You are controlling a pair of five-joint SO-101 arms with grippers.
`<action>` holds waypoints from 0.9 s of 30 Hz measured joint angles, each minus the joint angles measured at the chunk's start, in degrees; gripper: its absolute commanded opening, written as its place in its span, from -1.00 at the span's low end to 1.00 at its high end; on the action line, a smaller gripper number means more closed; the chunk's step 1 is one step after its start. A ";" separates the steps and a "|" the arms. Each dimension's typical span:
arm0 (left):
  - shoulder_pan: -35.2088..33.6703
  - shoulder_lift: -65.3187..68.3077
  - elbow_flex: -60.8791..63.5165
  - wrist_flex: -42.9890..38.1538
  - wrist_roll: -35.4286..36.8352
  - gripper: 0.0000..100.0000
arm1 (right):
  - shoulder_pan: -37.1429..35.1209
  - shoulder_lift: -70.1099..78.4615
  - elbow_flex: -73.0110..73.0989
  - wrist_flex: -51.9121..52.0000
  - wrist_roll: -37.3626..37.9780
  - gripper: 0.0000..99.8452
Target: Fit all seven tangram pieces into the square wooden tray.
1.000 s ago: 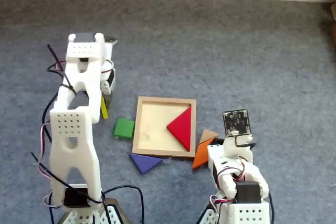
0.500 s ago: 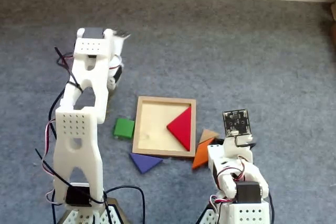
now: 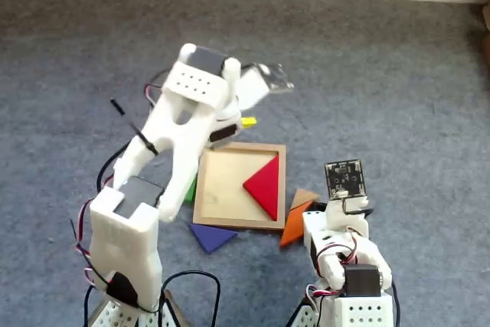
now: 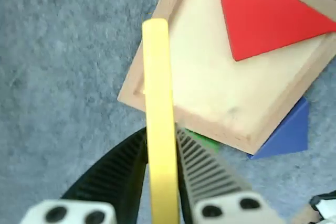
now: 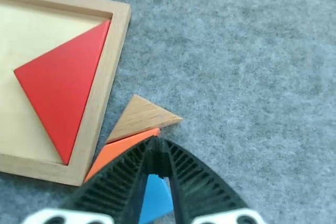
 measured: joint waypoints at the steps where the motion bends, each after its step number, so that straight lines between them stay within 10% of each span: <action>1: 0.35 0.00 0.97 -1.58 -1.41 -0.99 | 0.00 0.00 0.00 0.00 0.00 -0.96; 18: 4.40 -0.09 22.33 -29.19 -13.98 -0.86 | 0.00 0.00 0.00 0.00 0.00 -0.96; 27: 5.01 -0.88 23.91 -31.12 -13.98 -0.73 | 0.00 0.00 0.00 0.00 0.00 -0.96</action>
